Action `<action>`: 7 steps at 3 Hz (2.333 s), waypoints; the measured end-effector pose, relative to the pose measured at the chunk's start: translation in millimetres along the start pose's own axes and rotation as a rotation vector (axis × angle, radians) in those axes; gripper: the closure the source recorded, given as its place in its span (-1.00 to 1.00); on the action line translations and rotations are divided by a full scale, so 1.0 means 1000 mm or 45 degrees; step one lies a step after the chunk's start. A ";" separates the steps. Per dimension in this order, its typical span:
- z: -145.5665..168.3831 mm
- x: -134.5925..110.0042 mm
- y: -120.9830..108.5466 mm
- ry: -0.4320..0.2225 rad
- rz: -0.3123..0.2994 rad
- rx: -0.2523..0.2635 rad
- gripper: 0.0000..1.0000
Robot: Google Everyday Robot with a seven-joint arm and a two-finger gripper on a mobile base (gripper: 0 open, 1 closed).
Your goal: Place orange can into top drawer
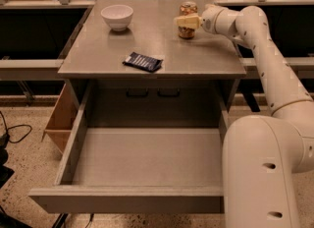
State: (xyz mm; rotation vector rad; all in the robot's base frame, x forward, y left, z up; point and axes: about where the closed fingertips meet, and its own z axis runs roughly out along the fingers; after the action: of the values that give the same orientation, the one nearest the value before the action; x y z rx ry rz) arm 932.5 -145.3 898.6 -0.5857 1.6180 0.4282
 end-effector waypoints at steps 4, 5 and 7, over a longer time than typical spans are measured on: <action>0.011 -0.012 0.025 -0.033 0.002 -0.076 1.00; -0.012 -0.040 0.032 -0.025 -0.086 -0.099 1.00; -0.143 -0.153 0.065 -0.172 -0.223 -0.025 1.00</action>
Offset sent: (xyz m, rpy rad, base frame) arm -0.0031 0.0231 0.0057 0.0375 -0.0092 0.0442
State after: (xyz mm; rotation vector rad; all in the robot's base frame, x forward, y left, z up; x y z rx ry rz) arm 790.3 -158.1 1064.6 -0.6924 1.4223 0.3465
